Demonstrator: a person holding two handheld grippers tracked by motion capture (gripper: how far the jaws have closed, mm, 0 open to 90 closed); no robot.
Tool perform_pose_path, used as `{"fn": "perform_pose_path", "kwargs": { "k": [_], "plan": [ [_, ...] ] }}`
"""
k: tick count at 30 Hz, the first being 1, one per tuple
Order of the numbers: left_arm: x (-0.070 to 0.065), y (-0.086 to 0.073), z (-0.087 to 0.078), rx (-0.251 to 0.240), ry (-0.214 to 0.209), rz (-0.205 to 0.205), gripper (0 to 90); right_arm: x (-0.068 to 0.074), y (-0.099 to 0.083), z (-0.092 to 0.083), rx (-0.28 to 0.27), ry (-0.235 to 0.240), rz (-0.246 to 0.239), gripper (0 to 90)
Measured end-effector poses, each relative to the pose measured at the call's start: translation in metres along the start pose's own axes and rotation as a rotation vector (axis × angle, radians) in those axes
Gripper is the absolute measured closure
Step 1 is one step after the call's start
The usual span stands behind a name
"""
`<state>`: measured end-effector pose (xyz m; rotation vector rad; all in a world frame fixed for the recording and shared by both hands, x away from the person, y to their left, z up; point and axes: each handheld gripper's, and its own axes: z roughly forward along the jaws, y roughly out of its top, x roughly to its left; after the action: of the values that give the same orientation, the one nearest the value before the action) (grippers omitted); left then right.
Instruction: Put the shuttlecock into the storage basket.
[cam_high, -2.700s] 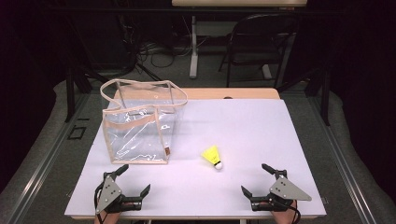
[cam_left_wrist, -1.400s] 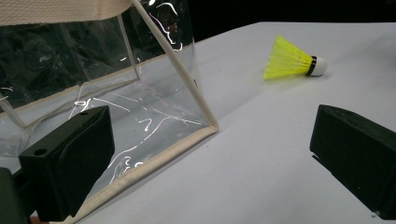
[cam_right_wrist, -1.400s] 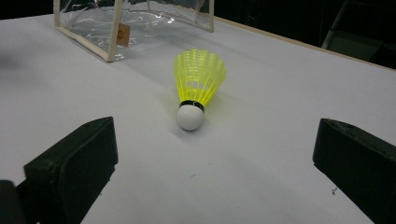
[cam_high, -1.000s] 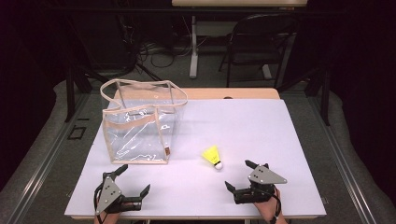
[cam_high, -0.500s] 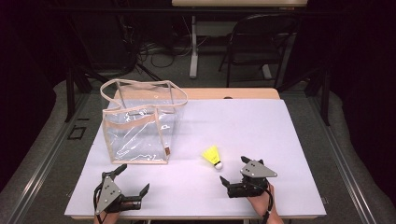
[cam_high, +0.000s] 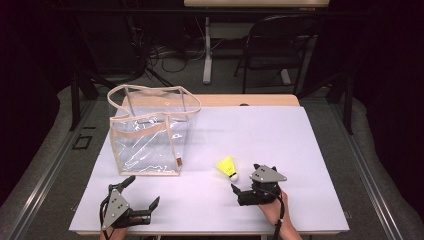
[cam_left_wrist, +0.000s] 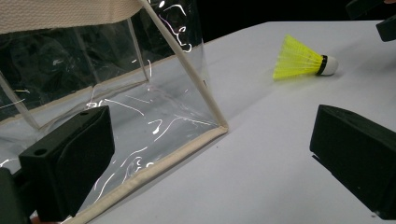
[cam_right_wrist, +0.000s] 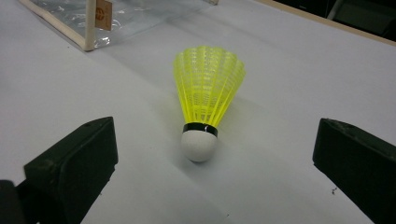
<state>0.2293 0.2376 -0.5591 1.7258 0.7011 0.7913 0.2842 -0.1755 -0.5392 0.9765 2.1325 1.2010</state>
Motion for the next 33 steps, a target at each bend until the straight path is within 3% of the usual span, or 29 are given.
{"fn": "perform_pose_path", "kwargs": {
  "k": [15,33],
  "plan": [
    [0.001,0.001,-0.001,-0.001,0.000,0.007,0.0,-0.003,0.011,0.017,0.095,0.040,0.043,0.0],
    [0.000,0.002,-0.002,-0.005,0.003,0.012,0.0,-0.001,0.022,0.036,0.217,0.054,0.025,0.0]
  ]
}}
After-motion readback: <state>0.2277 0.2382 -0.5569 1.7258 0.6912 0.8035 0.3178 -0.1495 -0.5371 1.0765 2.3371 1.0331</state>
